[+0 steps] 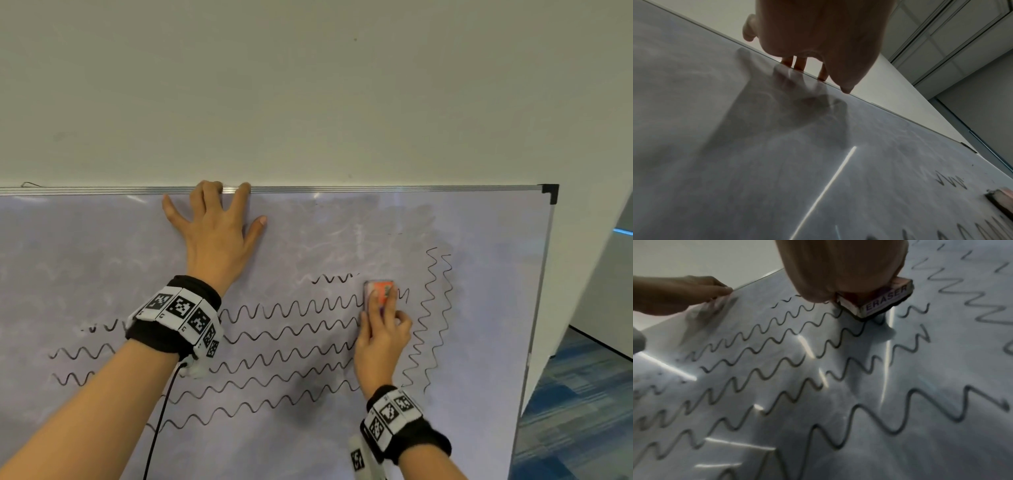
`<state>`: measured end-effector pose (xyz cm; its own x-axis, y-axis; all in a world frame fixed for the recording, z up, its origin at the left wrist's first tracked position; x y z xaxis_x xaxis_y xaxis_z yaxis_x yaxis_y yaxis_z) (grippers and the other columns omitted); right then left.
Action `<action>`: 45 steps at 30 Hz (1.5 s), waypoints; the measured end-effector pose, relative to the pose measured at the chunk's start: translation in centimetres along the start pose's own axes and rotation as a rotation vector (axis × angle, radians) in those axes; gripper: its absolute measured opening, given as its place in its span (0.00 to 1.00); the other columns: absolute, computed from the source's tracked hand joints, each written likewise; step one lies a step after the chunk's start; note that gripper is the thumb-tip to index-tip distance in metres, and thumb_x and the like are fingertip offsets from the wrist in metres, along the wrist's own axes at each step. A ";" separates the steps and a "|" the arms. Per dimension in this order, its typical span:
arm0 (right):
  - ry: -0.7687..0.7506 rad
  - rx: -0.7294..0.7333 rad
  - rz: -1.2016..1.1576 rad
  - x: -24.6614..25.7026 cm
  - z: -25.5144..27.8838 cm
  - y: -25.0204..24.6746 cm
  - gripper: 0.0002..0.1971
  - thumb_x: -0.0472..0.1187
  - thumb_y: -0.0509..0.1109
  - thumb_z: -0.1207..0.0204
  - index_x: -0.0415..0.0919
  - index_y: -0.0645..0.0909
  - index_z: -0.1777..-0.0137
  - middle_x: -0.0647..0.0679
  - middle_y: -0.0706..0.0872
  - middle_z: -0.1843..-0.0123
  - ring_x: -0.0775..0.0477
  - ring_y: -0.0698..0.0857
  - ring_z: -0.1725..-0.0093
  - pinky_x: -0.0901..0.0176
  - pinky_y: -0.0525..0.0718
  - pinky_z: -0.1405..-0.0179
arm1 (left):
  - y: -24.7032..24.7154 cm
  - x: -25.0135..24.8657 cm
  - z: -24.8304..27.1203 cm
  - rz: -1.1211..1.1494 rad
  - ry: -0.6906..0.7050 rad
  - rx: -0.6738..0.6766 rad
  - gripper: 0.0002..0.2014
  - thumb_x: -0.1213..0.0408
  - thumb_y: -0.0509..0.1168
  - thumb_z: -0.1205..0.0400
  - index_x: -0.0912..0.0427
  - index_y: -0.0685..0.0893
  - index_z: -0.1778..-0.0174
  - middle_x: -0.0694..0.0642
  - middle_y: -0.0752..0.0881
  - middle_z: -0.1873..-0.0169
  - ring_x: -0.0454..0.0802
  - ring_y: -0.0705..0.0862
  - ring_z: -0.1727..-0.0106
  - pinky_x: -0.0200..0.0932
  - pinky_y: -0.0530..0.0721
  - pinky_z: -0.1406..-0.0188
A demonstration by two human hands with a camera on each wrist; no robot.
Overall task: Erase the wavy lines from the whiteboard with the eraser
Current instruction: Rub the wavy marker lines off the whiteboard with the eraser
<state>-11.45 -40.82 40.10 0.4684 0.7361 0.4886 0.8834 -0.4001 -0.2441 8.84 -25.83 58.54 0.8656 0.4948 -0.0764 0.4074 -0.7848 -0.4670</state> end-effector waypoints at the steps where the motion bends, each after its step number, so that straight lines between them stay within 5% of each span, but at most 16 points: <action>1: -0.034 0.022 0.014 -0.1 0.5 0.0 0.22 0.44 0.59 0.20 0.46 0.75 0.26 0.40 0.69 0.21 0.38 0.70 0.44 0.41 0.77 0.51 | 0.0 0.1 0.0 0.000 0.001 0.002 0.24 0.47 0.63 0.19 0.54 0.75 0.30 0.66 0.73 0.39 0.63 0.68 0.33 0.80 0.49 0.32; 7: 0.183 -0.063 -0.004 0.4 -1.0 0.6 0.22 0.43 0.59 0.21 0.44 0.76 0.27 0.40 0.69 0.21 0.38 0.69 0.45 0.33 0.78 0.52 | -0.1 0.3 0.0 -0.013 0.005 0.024 0.24 0.46 0.62 0.19 0.53 0.74 0.29 0.65 0.73 0.38 0.63 0.69 0.32 0.80 0.48 0.31; 11: -0.099 0.033 0.011 4.8 1.6 2.1 0.37 0.27 0.72 0.30 0.48 0.68 0.22 0.39 0.64 0.18 0.36 0.71 0.42 0.38 0.77 0.49 | 0.0 0.1 0.0 -0.012 -0.007 0.025 0.24 0.45 0.60 0.18 0.53 0.74 0.29 0.65 0.73 0.37 0.63 0.69 0.31 0.79 0.47 0.31; 14: -0.215 0.092 0.026 4.7 2.1 2.2 0.40 0.25 0.75 0.34 0.48 0.69 0.23 0.40 0.63 0.18 0.35 0.71 0.39 0.37 0.77 0.47 | 0.0 0.2 0.0 -0.014 0.000 0.019 0.24 0.46 0.60 0.18 0.53 0.74 0.29 0.65 0.73 0.37 0.63 0.69 0.32 0.80 0.48 0.31; 21: 0.179 -0.099 -0.076 3.8 -1.0 1.8 0.23 0.40 0.61 0.21 0.46 0.75 0.25 0.41 0.66 0.19 0.40 0.68 0.43 0.34 0.78 0.50 | 0.0 0.2 0.1 -0.025 0.005 0.032 0.25 0.45 0.60 0.18 0.53 0.73 0.28 0.65 0.73 0.36 0.63 0.68 0.30 0.80 0.47 0.31; 25: -0.101 0.019 -0.047 7.5 1.6 2.7 0.37 0.25 0.71 0.31 0.48 0.69 0.22 0.40 0.62 0.17 0.36 0.72 0.41 0.40 0.76 0.47 | 0.2 0.0 0.1 -0.020 -0.009 0.035 0.25 0.45 0.60 0.18 0.53 0.73 0.28 0.65 0.73 0.36 0.64 0.68 0.30 0.79 0.47 0.31; 29: -0.325 0.129 0.016 7.4 2.8 2.7 0.46 0.23 0.76 0.40 0.48 0.67 0.22 0.39 0.64 0.18 0.36 0.72 0.39 0.42 0.76 0.47 | 0.1 0.3 0.1 -0.028 0.014 0.019 0.24 0.45 0.60 0.18 0.52 0.73 0.28 0.64 0.73 0.37 0.63 0.68 0.30 0.80 0.49 0.31; 35: -0.026 -0.036 -0.003 5.8 -0.5 2.3 0.32 0.28 0.74 0.29 0.45 0.74 0.25 0.41 0.64 0.18 0.37 0.70 0.41 0.43 0.72 0.46 | 0.0 0.2 0.1 -0.034 0.012 0.032 0.25 0.44 0.60 0.18 0.52 0.73 0.28 0.64 0.73 0.36 0.63 0.68 0.30 0.79 0.48 0.31; 38: -0.139 0.015 0.005 7.9 1.0 2.7 0.37 0.25 0.73 0.34 0.45 0.72 0.23 0.38 0.64 0.18 0.37 0.71 0.40 0.46 0.68 0.46 | 0.2 -0.1 0.0 -0.027 -0.017 0.034 0.25 0.44 0.60 0.18 0.52 0.74 0.28 0.65 0.73 0.36 0.64 0.68 0.30 0.79 0.48 0.31; 42: -0.405 0.124 0.035 8.0 3.1 2.8 0.42 0.24 0.74 0.39 0.45 0.70 0.23 0.38 0.64 0.20 0.34 0.72 0.40 0.42 0.75 0.49 | 0.1 0.0 0.0 -0.029 -0.002 0.019 0.24 0.45 0.61 0.18 0.53 0.74 0.28 0.64 0.73 0.37 0.63 0.68 0.31 0.80 0.48 0.32; 45: -0.239 0.037 0.030 4.2 0.9 1.9 0.38 0.27 0.73 0.33 0.47 0.69 0.23 0.39 0.65 0.19 0.34 0.71 0.39 0.40 0.75 0.47 | -0.1 0.4 0.1 -0.045 0.024 0.020 0.25 0.46 0.60 0.18 0.52 0.73 0.27 0.65 0.73 0.36 0.62 0.68 0.31 0.80 0.48 0.32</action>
<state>-7.77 -37.97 40.93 0.4810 0.8344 0.2691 0.8668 -0.4067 -0.2886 9.14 -25.54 58.45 0.8533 0.5203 -0.0335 0.4407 -0.7540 -0.4871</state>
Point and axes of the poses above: each hand's wrist, its own z-axis away from the middle knuckle, its own y-axis out of the palm, x = y × z, the point moved 4 cm from there along -z, towards the middle knuckle
